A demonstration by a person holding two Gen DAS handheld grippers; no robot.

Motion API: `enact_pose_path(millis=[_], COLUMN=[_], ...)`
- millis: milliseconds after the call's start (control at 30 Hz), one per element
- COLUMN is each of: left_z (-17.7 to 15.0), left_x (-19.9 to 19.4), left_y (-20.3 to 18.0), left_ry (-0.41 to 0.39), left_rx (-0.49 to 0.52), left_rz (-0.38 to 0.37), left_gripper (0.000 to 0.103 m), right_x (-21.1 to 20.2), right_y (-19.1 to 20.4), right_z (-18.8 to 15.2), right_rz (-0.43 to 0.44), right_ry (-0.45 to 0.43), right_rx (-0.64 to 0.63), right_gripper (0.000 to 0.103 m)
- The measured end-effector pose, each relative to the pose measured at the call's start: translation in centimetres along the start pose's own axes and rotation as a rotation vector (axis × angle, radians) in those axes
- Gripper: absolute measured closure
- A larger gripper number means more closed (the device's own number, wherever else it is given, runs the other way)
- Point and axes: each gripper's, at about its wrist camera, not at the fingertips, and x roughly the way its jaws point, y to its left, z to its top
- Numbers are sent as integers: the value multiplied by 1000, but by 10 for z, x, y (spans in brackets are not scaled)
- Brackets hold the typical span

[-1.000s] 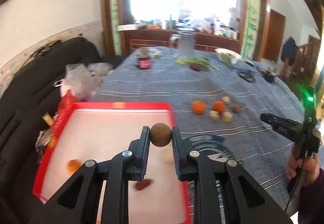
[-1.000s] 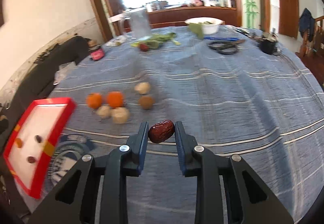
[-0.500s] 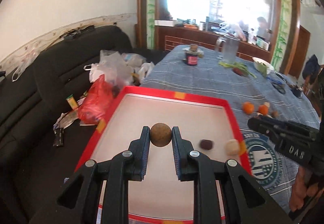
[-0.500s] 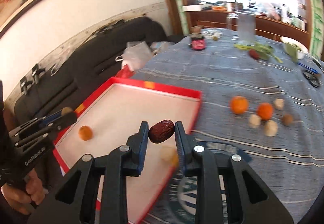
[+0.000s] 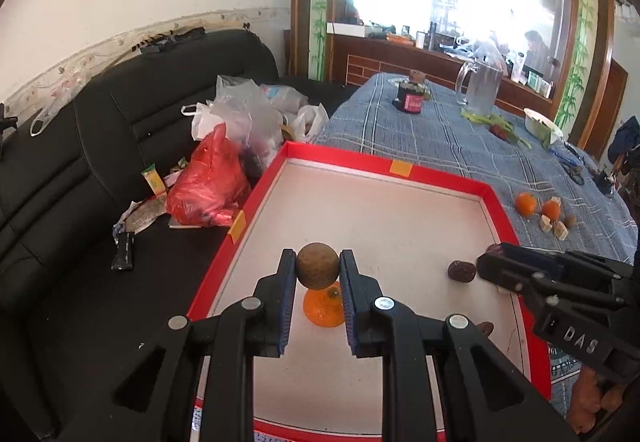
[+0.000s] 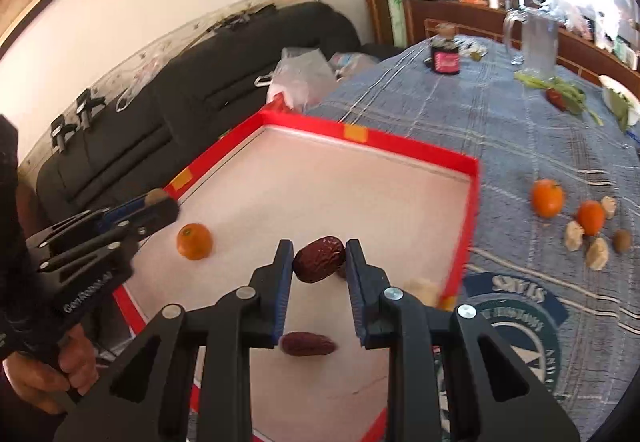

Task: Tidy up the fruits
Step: 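Carry the date and kiwi into the tray and open both grippers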

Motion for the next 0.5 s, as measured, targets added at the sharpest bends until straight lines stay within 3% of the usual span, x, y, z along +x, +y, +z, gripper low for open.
enact_pose_path(millis=[233, 500], left_z=[-1, -4], left_x=[-1, 11], left_y=[10, 7], left_ry=[1, 43], left_rx=[-13, 5], left_rz=[6, 8], left_gripper=[83, 83], right_x=[18, 32], right_y=[25, 31], right_z=[-11, -21], right_rz=[41, 30], right_ry=[60, 115], right_rx=[-62, -96], right_gripper=[74, 74])
